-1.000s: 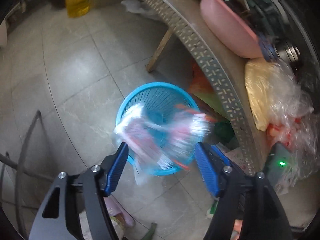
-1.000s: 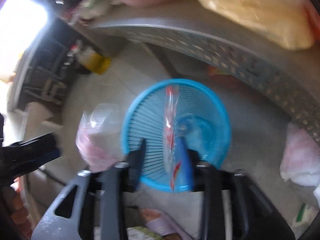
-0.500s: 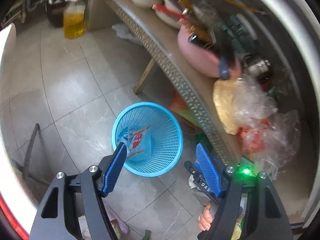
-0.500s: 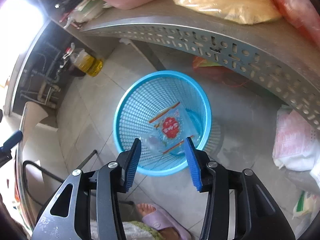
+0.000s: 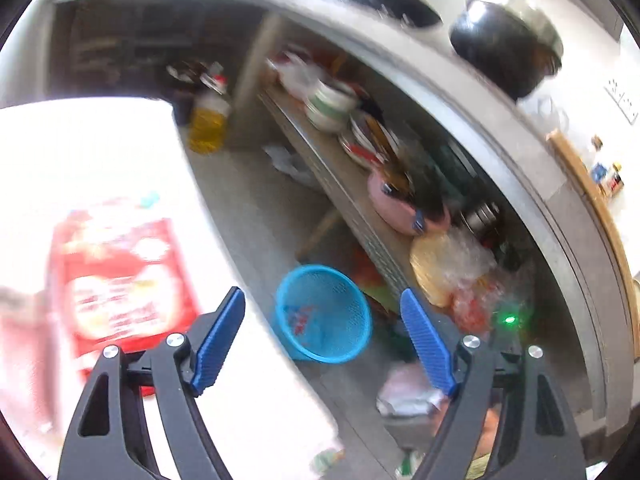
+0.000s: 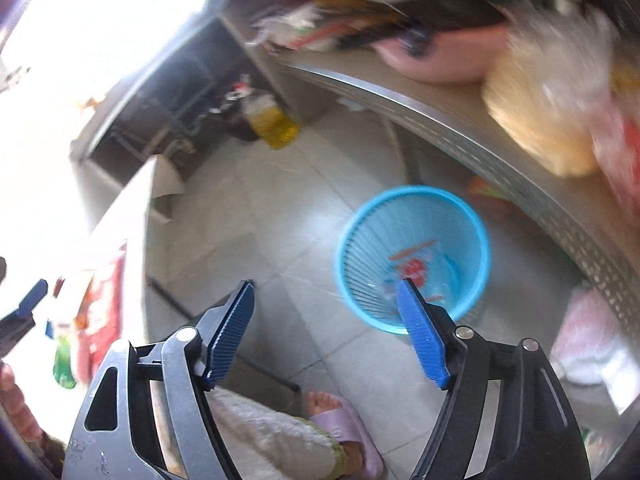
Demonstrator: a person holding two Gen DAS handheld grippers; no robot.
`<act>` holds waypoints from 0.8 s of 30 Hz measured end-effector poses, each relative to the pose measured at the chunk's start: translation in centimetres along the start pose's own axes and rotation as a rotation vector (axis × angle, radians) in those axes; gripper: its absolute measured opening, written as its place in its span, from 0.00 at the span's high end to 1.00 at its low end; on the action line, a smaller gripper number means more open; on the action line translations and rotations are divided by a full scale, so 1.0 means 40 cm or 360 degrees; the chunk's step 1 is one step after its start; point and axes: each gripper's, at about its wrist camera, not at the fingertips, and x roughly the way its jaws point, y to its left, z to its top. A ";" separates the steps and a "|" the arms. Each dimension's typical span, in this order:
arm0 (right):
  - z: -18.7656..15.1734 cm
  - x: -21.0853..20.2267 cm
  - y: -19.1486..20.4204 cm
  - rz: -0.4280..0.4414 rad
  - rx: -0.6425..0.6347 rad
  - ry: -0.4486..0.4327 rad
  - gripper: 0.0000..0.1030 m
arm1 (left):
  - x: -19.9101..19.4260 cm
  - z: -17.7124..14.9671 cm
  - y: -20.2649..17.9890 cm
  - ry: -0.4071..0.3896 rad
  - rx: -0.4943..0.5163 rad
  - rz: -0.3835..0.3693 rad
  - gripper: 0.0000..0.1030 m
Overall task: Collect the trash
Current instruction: 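Return both tools over the table toward the red snack bag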
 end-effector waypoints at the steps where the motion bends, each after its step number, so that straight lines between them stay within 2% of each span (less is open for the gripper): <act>1: 0.002 -0.004 0.018 0.0020 -0.0029 0.0000 0.29 | -0.042 -0.013 0.020 -0.0053 -0.0015 0.0033 0.24; 6: 0.015 -0.027 0.113 0.0142 -0.0169 0.0018 0.26 | -0.200 -0.077 0.106 -0.0232 -0.0085 0.0193 0.23; 12: 0.018 -0.017 0.241 0.0268 -0.0310 0.0104 0.25 | -0.330 -0.171 0.214 -0.0345 -0.0229 0.0367 0.22; 20: 0.009 0.030 0.414 0.0402 -0.0490 0.0234 0.25 | -0.404 -0.251 0.324 -0.0438 -0.0369 0.0498 0.22; 24: -0.019 0.071 0.483 0.0377 -0.0541 0.0321 0.25 | -0.417 -0.269 0.348 -0.0446 -0.0365 0.0553 0.22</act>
